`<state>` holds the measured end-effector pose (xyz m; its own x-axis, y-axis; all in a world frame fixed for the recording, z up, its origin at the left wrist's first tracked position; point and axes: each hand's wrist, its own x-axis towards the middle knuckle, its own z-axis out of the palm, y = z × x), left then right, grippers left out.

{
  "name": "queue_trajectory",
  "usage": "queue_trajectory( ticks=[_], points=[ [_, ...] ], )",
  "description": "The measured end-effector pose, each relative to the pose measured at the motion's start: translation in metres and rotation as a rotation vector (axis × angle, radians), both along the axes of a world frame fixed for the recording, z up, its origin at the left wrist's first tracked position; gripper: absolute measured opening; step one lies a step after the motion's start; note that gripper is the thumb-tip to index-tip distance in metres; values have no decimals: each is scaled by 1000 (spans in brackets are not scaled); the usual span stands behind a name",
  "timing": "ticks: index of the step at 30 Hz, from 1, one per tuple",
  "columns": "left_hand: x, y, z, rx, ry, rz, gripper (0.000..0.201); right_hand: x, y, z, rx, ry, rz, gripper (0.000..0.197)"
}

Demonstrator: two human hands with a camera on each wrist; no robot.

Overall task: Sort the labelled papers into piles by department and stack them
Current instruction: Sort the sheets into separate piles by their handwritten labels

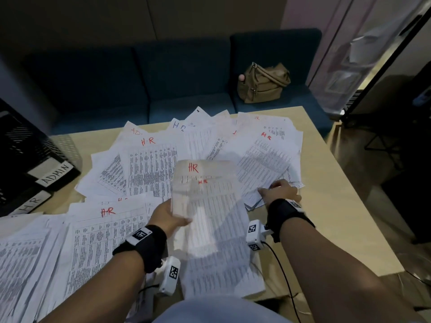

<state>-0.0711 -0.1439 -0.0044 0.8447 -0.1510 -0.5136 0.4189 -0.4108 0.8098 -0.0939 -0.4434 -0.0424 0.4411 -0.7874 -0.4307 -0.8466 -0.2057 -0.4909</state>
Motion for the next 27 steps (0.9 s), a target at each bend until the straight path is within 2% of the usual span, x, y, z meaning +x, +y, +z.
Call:
queue_trajectory(
  ticks=[1, 3, 6, 7, 10, 11, 12, 14, 17, 19, 21, 23, 25, 27],
  points=[
    [-1, 1, -2, 31, 10, -53, 36, 1, -1, -4, 1, -13, -19, 32],
    [-3, 4, -5, 96, -26, -72, 30, 0, -3, -4, 26, -58, -44, 26],
    [-2, 6, -8, 42, -55, 93, 20, -2, -4, -2, 64, -154, -33, 13],
    [-1, 5, -8, 14, -57, 138, 19, -1, -1, -1, 77, -211, -37, 16],
    [1, 2, -5, -7, -50, 215, 19, 6, 14, 4, 117, -302, -67, 72],
    [2, 1, -5, 10, -51, 225, 21, 10, 19, 2, 137, -280, -47, 84],
    [2, 0, -7, 42, -53, 230, 23, 12, 22, -2, 142, -246, -13, 89],
    [1, 0, -9, 114, -45, 244, 27, 16, 26, -8, 145, -190, 56, 76],
    [1, 4, -12, 65, 14, 255, 28, 18, 24, -5, 109, -242, 94, 30],
    [2, 8, -14, 31, 73, 160, 47, 15, 19, -2, 37, -269, 69, 11],
    [3, 10, -16, 96, 46, 88, 50, 11, 14, 1, -3, -327, -23, 13],
    [4, 11, -17, 153, -43, 134, 39, 7, 12, 5, 0, -376, -84, 18],
    [6, 13, -18, 183, -99, 224, 29, 7, 15, 9, 19, -366, -7, 21],
    [9, 15, -19, 193, -98, 271, 28, 9, 20, 11, 36, -335, 106, 26]
  ],
)
